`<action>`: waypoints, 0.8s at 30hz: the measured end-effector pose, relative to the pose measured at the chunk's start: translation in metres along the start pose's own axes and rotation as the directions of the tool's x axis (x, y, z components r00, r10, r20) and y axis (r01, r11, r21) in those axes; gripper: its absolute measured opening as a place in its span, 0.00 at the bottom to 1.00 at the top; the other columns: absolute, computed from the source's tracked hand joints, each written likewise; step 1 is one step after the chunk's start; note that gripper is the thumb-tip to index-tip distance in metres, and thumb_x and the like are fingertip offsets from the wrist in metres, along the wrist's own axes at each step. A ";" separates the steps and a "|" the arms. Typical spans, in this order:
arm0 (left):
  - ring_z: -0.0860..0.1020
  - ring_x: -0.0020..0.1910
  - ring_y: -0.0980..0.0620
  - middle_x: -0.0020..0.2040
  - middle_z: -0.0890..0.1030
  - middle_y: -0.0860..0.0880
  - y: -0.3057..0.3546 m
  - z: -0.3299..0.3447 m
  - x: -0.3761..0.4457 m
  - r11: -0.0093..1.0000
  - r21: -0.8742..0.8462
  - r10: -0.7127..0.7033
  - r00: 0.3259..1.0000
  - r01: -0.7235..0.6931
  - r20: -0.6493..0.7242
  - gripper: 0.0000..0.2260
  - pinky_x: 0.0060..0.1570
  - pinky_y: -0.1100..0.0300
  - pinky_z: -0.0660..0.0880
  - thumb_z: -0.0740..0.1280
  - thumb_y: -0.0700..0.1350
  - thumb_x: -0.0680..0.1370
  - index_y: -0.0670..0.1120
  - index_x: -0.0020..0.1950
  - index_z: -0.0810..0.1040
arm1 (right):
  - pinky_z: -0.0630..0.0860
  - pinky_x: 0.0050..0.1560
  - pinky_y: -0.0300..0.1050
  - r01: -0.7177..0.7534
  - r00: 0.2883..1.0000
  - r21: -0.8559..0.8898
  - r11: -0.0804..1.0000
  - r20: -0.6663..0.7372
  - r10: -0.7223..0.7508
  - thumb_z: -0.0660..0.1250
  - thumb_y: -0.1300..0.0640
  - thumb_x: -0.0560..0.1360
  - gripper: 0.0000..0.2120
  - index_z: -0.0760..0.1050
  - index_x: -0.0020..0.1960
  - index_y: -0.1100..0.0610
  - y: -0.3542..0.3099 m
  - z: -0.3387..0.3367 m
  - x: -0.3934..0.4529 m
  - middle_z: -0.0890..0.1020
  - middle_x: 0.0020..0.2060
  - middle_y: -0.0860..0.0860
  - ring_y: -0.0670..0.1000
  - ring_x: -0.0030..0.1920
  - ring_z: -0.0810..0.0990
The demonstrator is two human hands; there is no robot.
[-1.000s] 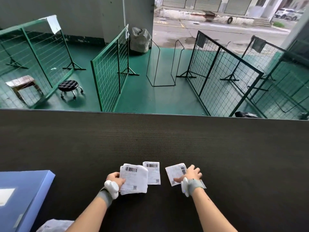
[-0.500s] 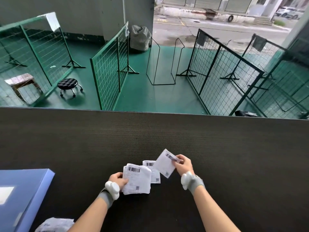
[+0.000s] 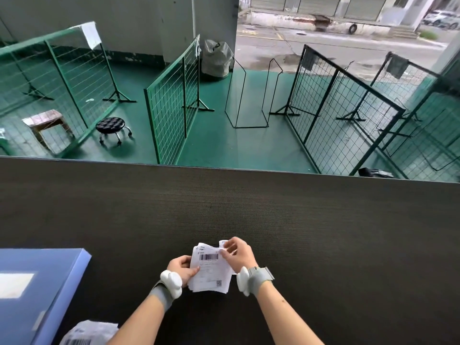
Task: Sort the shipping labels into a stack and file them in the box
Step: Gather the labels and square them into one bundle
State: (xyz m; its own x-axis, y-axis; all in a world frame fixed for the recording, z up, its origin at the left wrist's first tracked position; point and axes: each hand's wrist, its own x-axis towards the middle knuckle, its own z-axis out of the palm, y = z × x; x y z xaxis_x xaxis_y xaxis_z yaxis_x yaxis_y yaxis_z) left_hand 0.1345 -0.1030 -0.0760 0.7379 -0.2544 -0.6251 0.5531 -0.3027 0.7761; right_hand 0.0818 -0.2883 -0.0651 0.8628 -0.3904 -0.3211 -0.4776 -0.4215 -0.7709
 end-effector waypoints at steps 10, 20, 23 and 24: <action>0.76 0.34 0.53 0.35 0.77 0.47 0.005 -0.004 0.003 0.999 0.050 -0.009 0.981 0.019 -0.196 0.14 0.30 0.63 0.71 0.67 0.28 0.73 0.31 0.58 0.75 | 0.71 0.65 0.52 -0.280 0.960 -0.464 0.840 -0.106 0.261 0.79 0.43 0.61 0.48 0.58 0.71 0.55 0.036 -0.009 0.009 0.61 0.67 0.55 0.57 0.68 0.62; 0.76 0.36 0.49 0.35 0.77 0.47 0.008 -0.010 -0.005 0.997 0.074 0.001 0.967 0.018 -0.255 0.13 0.31 0.63 0.71 0.66 0.28 0.74 0.31 0.58 0.75 | 0.72 0.63 0.49 -0.242 0.970 -0.387 0.889 -0.113 0.215 0.76 0.55 0.66 0.27 0.68 0.61 0.49 0.043 -0.005 0.010 0.64 0.61 0.52 0.54 0.63 0.63; 0.77 0.40 0.46 0.36 0.77 0.47 0.006 -0.014 -0.005 0.995 0.094 -0.001 0.968 0.025 -0.250 0.13 0.34 0.60 0.73 0.66 0.29 0.74 0.33 0.58 0.75 | 0.72 0.63 0.49 -0.250 0.968 -0.280 0.927 -0.088 0.235 0.73 0.62 0.69 0.24 0.67 0.60 0.52 0.044 -0.007 0.010 0.69 0.59 0.53 0.55 0.63 0.66; 0.78 0.41 0.46 0.36 0.77 0.47 0.006 -0.015 -0.006 0.995 0.098 -0.002 0.968 0.027 -0.249 0.13 0.36 0.60 0.74 0.66 0.30 0.74 0.33 0.58 0.75 | 0.72 0.62 0.49 -0.260 0.965 -0.229 0.938 -0.081 0.248 0.72 0.64 0.69 0.24 0.66 0.61 0.53 0.045 -0.006 0.011 0.70 0.58 0.54 0.55 0.62 0.67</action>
State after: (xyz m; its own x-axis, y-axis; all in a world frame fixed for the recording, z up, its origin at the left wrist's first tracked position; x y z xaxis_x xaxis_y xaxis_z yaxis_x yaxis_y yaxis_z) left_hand 0.1396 -0.0900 -0.0664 0.8102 -0.0171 -0.5860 0.5321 -0.3981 0.7472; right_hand 0.0687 -0.3166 -0.1000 0.7010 -0.5475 -0.4569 -0.7105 -0.4810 -0.5137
